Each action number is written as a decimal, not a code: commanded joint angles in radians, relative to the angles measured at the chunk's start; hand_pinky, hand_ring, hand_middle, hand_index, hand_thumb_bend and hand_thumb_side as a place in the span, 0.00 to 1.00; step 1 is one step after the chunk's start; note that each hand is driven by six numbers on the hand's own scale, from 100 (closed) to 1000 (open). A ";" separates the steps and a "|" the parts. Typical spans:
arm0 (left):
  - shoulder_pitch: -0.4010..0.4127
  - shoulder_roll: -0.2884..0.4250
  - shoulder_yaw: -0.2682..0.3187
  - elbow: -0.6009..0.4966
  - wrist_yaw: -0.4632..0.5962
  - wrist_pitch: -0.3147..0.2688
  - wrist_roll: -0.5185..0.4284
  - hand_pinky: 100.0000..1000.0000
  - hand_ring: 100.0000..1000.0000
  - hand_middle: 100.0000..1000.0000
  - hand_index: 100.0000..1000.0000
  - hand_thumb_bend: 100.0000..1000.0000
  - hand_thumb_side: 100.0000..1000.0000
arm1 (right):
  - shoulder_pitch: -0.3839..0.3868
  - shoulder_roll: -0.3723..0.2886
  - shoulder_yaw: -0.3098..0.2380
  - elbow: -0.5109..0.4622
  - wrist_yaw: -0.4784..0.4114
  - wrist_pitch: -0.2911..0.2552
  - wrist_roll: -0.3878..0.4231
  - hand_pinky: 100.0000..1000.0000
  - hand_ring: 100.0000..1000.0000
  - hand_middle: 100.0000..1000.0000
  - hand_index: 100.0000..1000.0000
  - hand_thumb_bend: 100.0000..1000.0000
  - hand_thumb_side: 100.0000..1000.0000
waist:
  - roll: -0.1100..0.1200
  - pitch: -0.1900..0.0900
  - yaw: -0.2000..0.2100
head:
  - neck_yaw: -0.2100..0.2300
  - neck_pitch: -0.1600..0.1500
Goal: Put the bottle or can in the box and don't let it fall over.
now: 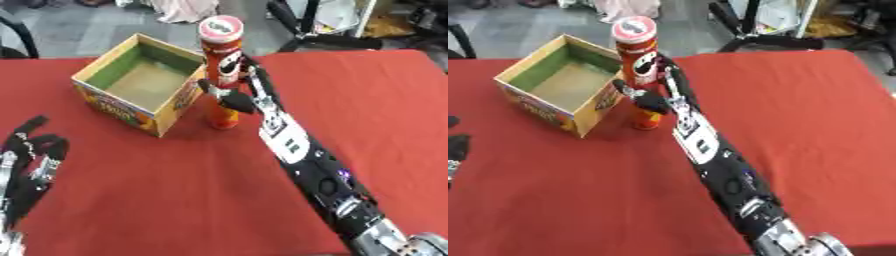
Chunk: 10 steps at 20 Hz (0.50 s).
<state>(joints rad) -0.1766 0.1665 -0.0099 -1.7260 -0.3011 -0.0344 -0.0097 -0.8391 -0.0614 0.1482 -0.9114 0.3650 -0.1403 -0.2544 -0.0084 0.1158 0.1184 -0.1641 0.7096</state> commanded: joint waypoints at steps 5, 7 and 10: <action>-0.017 0.004 -0.003 -0.020 0.005 -0.002 -0.006 0.77 0.76 0.86 0.91 0.55 0.77 | -0.040 0.001 -0.008 -0.012 -0.087 0.007 -0.047 0.58 0.50 0.49 0.61 0.00 0.00 | 0.000 -0.003 0.017 | -0.013 -0.013; -0.017 0.004 -0.003 -0.020 0.005 -0.001 -0.006 0.77 0.76 0.86 0.91 0.55 0.77 | -0.049 -0.002 -0.004 -0.032 -0.104 0.016 -0.077 0.54 0.44 0.42 0.53 0.00 0.00 | -0.002 -0.002 0.021 | -0.016 -0.014; -0.021 0.004 -0.006 -0.021 0.006 -0.002 -0.008 0.77 0.76 0.86 0.91 0.55 0.77 | -0.073 -0.013 0.007 -0.077 -0.132 0.024 -0.105 0.50 0.39 0.36 0.47 0.00 0.00 | -0.004 0.001 0.031 | -0.022 -0.017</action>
<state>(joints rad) -0.1860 0.1662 -0.0151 -1.7263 -0.3000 -0.0349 -0.0154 -0.8829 -0.0580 0.1524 -0.9465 0.2476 -0.1174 -0.3438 -0.0153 0.1260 0.1508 -0.1819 0.7081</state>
